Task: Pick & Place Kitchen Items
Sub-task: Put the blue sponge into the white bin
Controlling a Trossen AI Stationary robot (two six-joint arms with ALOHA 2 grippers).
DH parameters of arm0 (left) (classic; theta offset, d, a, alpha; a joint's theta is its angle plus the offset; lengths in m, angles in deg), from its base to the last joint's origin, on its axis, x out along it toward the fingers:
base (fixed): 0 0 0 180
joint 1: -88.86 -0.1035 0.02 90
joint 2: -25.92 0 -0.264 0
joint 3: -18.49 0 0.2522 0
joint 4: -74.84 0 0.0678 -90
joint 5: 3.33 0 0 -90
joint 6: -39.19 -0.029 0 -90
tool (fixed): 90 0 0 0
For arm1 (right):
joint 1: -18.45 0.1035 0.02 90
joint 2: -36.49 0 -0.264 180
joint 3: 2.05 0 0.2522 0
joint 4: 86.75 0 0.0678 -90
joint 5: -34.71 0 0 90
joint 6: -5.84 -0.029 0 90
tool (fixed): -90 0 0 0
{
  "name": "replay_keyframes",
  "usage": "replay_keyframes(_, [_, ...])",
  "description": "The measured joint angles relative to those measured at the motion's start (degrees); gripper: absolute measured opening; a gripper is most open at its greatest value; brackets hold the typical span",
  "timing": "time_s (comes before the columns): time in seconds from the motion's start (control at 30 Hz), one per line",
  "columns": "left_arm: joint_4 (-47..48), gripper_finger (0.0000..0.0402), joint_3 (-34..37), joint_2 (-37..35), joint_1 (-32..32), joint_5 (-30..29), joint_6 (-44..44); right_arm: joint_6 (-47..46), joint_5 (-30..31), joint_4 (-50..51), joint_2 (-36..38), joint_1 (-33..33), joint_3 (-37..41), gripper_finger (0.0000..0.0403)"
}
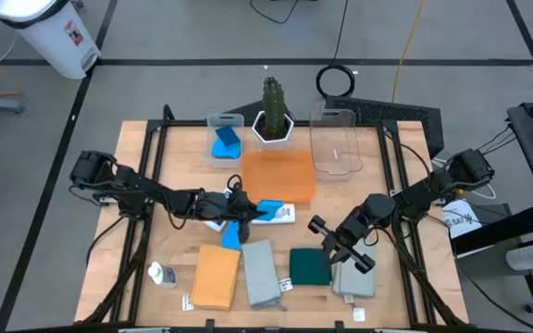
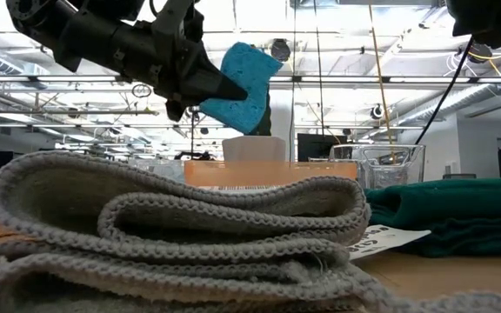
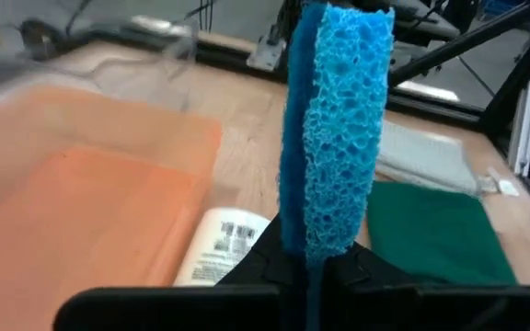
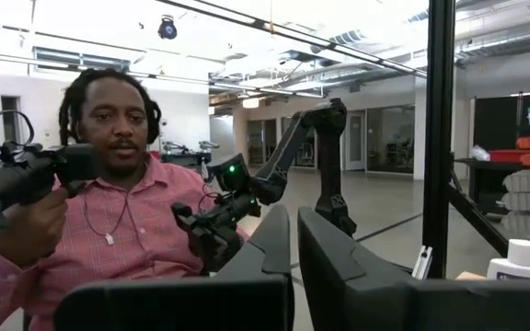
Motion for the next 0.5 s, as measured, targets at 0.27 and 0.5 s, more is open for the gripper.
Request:
replay_keyframes(0.27, [8.85, 0.0009, 0.0, -10.82, -3.08, -0.02, -3.83, -0.13, 0.83, 0.04, 0.0, -0.05, -0.02, 0.0001])
replay_keyframes(0.5, [15.59, 0.0007, -0.02, -18.32, -9.13, -0.07, -7.43, -0.17, 1.92, 0.68, 0.0, -0.37, -0.02, 0.0001])
